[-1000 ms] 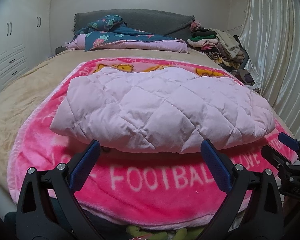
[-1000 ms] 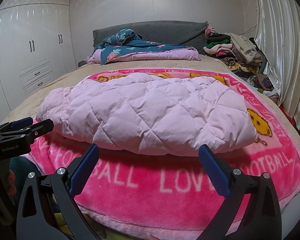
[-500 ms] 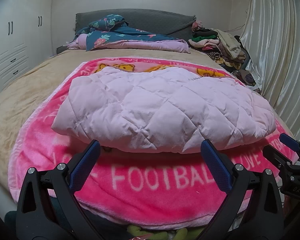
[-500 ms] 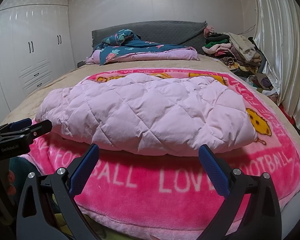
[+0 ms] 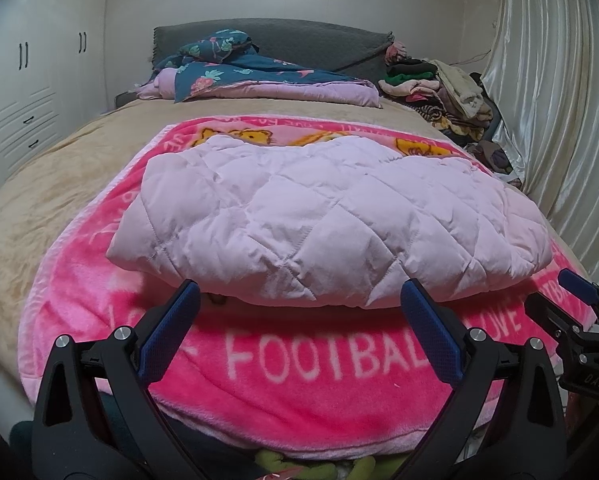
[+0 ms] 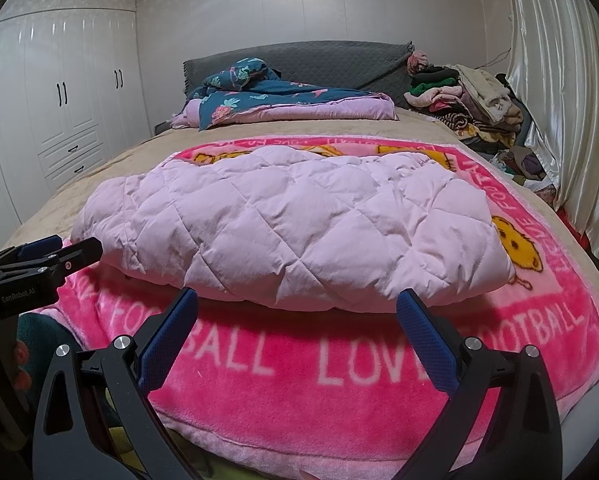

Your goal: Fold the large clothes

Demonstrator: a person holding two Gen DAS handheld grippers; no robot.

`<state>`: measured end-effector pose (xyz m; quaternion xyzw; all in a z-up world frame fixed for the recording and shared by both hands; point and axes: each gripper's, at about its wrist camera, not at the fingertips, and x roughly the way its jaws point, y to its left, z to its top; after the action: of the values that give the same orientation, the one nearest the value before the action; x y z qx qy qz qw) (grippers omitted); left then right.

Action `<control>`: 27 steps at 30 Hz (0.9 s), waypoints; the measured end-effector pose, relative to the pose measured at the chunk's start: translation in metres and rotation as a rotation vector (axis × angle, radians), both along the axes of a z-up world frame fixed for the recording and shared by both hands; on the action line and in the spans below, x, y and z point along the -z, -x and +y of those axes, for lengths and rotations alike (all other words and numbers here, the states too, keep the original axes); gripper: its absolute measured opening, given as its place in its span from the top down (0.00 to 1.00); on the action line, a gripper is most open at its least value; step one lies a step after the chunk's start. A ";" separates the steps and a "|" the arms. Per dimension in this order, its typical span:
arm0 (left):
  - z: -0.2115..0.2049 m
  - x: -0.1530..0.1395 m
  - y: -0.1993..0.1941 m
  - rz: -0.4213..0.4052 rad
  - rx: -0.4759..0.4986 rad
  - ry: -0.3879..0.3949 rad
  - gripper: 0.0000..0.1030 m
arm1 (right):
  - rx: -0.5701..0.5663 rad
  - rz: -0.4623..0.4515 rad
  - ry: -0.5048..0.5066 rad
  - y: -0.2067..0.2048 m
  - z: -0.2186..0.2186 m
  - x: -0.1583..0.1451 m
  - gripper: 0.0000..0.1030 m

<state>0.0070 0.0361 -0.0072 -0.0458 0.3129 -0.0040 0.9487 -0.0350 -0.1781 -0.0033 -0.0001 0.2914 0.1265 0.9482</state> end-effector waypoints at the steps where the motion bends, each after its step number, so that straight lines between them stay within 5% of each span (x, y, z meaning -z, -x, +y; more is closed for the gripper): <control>1: 0.000 0.000 0.000 0.000 0.001 -0.001 0.09 | 0.001 0.000 0.000 0.000 0.000 0.000 0.04; 27: 0.002 0.000 0.000 0.001 -0.001 -0.003 0.09 | 0.001 0.000 0.000 0.000 0.000 0.000 0.04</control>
<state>0.0075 0.0382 -0.0068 -0.0444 0.3135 -0.0032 0.9485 -0.0353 -0.1783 -0.0030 -0.0001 0.2915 0.1261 0.9482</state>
